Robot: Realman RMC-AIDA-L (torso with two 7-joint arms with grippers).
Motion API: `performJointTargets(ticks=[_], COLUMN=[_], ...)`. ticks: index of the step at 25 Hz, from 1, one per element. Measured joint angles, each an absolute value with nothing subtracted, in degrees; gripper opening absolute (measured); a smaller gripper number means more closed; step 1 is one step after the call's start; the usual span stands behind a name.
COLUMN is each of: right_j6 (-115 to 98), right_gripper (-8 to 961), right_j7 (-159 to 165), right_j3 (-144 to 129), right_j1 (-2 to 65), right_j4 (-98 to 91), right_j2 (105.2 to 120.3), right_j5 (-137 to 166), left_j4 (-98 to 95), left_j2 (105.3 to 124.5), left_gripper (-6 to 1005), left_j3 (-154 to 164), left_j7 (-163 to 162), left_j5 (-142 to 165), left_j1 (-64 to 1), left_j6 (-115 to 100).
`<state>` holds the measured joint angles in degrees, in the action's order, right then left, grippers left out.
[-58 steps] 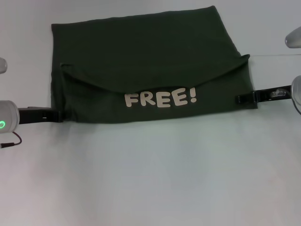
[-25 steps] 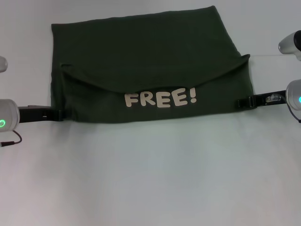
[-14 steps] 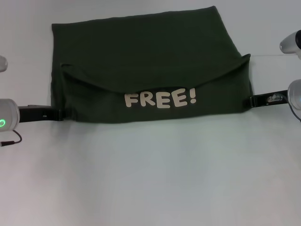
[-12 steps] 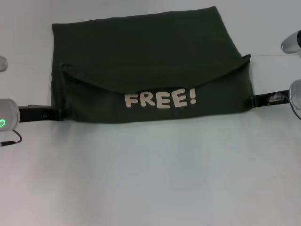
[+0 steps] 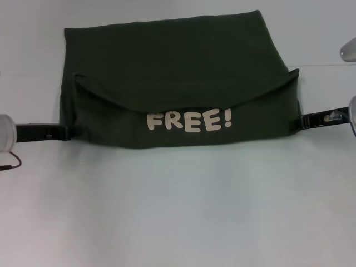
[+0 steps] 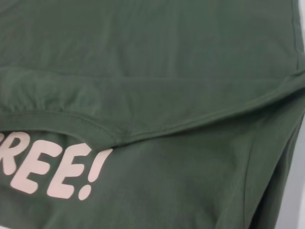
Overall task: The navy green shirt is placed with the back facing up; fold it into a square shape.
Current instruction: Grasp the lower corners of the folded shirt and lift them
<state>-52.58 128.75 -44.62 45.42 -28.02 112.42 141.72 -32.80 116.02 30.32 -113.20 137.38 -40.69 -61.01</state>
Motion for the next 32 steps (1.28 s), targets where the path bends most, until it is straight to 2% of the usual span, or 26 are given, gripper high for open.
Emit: performJointTargets(ticks=[18, 25, 32], right_j6=[-75.64, -84.71, -90.24], right_gripper=[46, 45, 45], right_j7=[128.45, 125.81, 123.92], right_j3=[-38.89, -34.06, -31.82], right_j1=[37.71, 34.26, 31.24], right_j4=[-41.53, -42.37, -42.48], right_j2=[111.64, 110.81, 110.79], right_j5=[140.78, 139.52, 138.89], left_j4=[-40.54, -42.56, -45.35], left_j2=[112.99, 112.04, 110.92], left_gripper=[34, 34, 32], left_j3=[24.34, 22.42, 20.87], left_j7=[-118.23, -118.84, -119.77], left_j5=[142.92, 145.94, 147.11], left_j1=[-39.10, -39.06, -38.67], left_j6=[-81.69, -88.39, -96.04])
